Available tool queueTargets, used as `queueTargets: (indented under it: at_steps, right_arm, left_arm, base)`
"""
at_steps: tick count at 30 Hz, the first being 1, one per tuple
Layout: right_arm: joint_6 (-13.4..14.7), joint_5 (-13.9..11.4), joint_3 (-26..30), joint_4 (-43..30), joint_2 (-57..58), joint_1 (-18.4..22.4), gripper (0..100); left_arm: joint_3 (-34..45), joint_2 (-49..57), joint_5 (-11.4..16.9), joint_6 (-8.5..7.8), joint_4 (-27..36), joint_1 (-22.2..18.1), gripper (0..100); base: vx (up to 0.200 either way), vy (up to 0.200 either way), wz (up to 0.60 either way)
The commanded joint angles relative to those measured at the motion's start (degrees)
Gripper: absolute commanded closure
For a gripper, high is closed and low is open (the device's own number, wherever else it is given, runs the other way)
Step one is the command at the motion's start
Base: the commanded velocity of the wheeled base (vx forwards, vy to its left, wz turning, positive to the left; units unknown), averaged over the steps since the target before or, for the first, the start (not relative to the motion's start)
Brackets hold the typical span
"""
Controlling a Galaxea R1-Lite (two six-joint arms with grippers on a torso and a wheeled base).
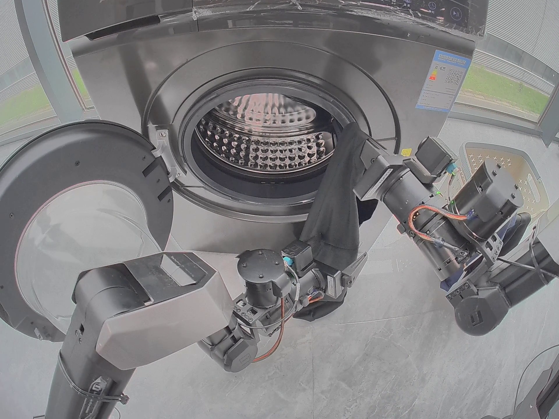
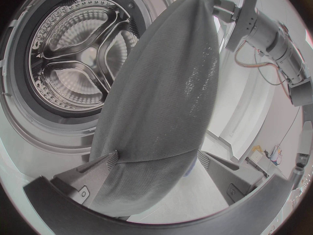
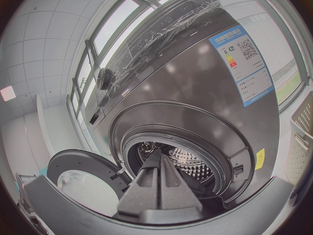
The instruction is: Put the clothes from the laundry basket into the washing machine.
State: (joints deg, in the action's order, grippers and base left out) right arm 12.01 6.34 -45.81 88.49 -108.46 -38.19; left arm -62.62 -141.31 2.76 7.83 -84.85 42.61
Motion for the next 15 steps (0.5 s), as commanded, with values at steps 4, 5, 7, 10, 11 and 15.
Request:
queueTargets:
  at_steps: [4, 5, 7, 10, 11, 15]
  right_arm:
    - [0.0, -0.1, 0.1, 0.0, -0.2, -0.2, 100]
    - [0.0, -0.1, 0.1, 0.0, -0.2, -0.2, 100]
    - [0.0, -0.1, 0.1, 0.0, -0.2, -0.1, 100]
    - [0.0, -0.1, 0.1, 0.0, -0.2, -0.1, 100]
    - [0.0, -0.1, 0.1, 0.0, -0.2, -0.1, 100]
    - [0.0, -0.1, 0.2, 0.1, -0.2, -0.1, 100]
  left_arm:
    - [-6.5, -4.4, -3.8, -0.44, 0.5, -0.8, 0]
    - [-6.7, -4.5, -4.0, -0.44, 0.6, -0.8, 0]
    - [-7.4, -4.6, -5.0, -0.44, 0.6, -0.9, 0]
    - [-7.3, -4.5, -5.3, -0.53, 0.6, -0.9, 100]
    - [-7.2, -4.5, -5.3, -0.62, 0.6, -0.9, 100]
    - [-6.6, -4.2, -5.4, -1.94, 0.0, -1.5, 100]
  base:
    - [0.000, 0.000, 0.00]
    - [0.000, 0.000, 0.00]
    - [0.000, 0.000, 0.00]
    - [0.000, 0.000, 0.00]
    - [0.000, 0.000, 0.00]
    - [0.000, 0.000, 0.00]
